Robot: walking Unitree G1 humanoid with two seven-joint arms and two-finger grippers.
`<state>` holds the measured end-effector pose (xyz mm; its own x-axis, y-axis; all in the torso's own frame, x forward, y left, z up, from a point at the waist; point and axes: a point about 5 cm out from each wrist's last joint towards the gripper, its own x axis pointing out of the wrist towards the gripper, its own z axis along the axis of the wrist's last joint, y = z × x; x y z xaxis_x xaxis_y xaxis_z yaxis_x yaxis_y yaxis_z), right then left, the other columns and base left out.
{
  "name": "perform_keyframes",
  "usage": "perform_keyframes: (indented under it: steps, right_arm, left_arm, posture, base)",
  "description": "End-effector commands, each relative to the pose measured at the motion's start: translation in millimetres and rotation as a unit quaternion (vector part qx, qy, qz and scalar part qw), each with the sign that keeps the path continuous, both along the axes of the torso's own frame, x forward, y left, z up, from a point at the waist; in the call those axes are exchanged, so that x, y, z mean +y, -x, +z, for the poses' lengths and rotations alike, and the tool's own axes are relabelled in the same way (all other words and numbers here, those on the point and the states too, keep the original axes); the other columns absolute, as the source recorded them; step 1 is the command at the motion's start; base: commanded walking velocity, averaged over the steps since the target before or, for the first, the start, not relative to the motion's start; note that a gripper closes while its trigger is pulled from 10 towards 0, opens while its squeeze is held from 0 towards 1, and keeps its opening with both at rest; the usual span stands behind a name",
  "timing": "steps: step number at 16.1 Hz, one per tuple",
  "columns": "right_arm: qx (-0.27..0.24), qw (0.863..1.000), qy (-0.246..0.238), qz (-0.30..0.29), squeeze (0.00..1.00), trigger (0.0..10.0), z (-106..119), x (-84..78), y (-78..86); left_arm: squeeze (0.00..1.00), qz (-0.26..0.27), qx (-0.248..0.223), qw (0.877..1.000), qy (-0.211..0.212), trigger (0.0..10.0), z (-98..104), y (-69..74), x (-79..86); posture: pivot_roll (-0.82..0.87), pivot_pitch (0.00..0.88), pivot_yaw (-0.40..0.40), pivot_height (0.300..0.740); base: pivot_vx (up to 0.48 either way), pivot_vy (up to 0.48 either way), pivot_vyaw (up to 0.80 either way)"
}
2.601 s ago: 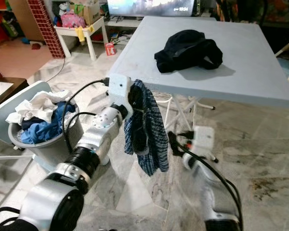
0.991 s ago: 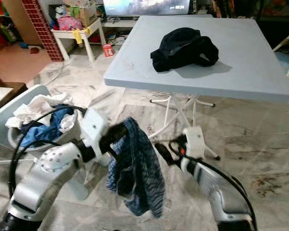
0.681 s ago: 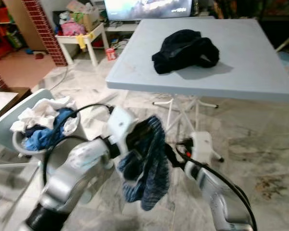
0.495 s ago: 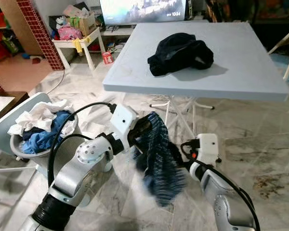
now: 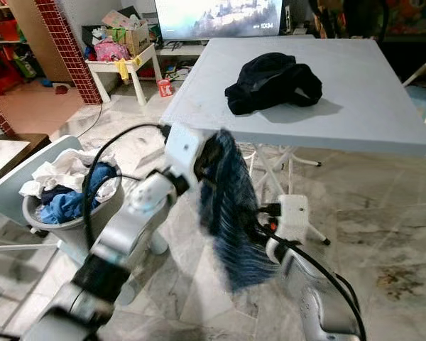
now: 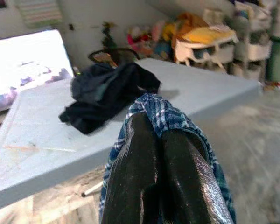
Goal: Hang hanger
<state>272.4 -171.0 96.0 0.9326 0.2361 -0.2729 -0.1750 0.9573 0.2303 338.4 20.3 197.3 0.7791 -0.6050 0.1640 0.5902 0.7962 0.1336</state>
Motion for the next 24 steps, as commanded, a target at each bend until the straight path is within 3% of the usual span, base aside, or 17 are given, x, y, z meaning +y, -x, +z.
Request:
perform_keyframes:
  steps: [1,3,6,9,12,14,16,17,18,20,23,24]
  right_arm:
    - [-0.001,1.000,0.003,0.000,0.00,10.0,4.1,-2.6,0.6]
    - [0.013,0.997,-0.024,0.069,0.00,10.0,6.9,12.3,-0.7]
    - [0.009,0.992,-0.051,0.113,0.00,10.0,16.0,24.5,2.9]
    - [0.010,0.992,-0.047,0.113,0.00,10.0,15.8,27.0,6.3]
    - [0.011,0.994,-0.043,0.096,0.00,10.0,13.2,35.0,1.0]
    - [-0.009,0.996,-0.017,0.085,0.00,10.0,15.0,42.2,-5.8]
    - [-0.070,0.998,0.005,0.008,0.00,10.0,27.4,28.0,-16.2]
    - [-0.091,0.995,0.031,-0.020,0.00,10.0,31.5,17.5,-18.3]
    - [-0.105,0.991,0.033,-0.072,0.00,10.0,37.2,-6.6,-19.5]
    - [-0.122,0.984,0.052,-0.116,0.00,10.0,44.6,-39.9,-18.3]
    - [-0.129,0.976,0.098,-0.147,0.00,10.0,50.1,-75.7,-5.5]
    - [-0.125,0.973,0.103,-0.163,0.00,10.0,50.5,-86.2,3.1]
  left_arm:
    - [0.00,0.015,-0.005,1.000,0.009,10.0,5.2,-4.8,3.7]
    - [0.00,0.017,-0.005,1.000,0.005,10.0,3.5,-6.6,-2.0]
    - [0.00,0.049,-0.004,0.999,-0.001,10.0,-6.8,-13.0,-2.3]
    - [0.00,0.113,0.016,0.994,-0.001,10.0,-13.7,-26.6,6.2]
    - [0.00,0.138,0.019,0.990,-0.001,10.0,-8.8,-33.7,-0.9]
    - [0.00,0.137,0.008,0.991,-0.010,10.0,-6.2,-34.7,-5.5]
    - [0.00,0.077,0.014,0.997,0.000,10.0,-6.7,-29.8,-6.6]
    - [0.00,0.063,-0.004,0.998,-0.004,10.0,-6.8,-26.0,-1.1]
    - [0.00,0.091,-0.012,0.996,-0.011,10.0,-13.8,-23.1,22.0]
    - [0.00,0.124,-0.007,0.992,-0.010,10.0,-24.5,-16.5,56.4]
    - [0.00,0.150,-0.002,0.989,-0.007,10.0,-31.5,-5.1,82.1]
    - [0.00,0.151,0.006,0.988,-0.005,10.0,-35.2,-1.7,83.7]
  posture:
    - [-0.15,0.000,0.066,0.740]
    - [-0.13,0.005,0.081,0.740]
    - [-0.14,0.016,0.101,0.740]
    - [-0.16,0.019,0.113,0.740]
    - [-0.15,0.005,0.128,0.740]
    - [-0.14,0.000,0.131,0.740]
    - [-0.13,0.000,0.134,0.740]
    - [-0.13,0.000,0.136,0.740]
    - [-0.13,0.000,0.138,0.740]
    - [-0.13,0.000,0.145,0.740]
    - [-0.17,0.000,0.169,0.740]
    - [-0.19,0.000,0.172,0.740]
  base:
    - [0.000,0.000,0.00]
    - [0.000,0.000,0.00]
    - [0.000,0.000,0.00]
    - [0.000,0.000,0.00]
    - [0.000,0.000,0.00]
    - [0.000,0.000,0.00]
    - [0.000,0.000,0.00]
    - [0.000,0.000,0.00]
    - [0.000,0.000,0.00]
    - [0.000,0.000,0.00]
    - [0.000,0.000,0.00]
    - [0.000,0.000,0.00]
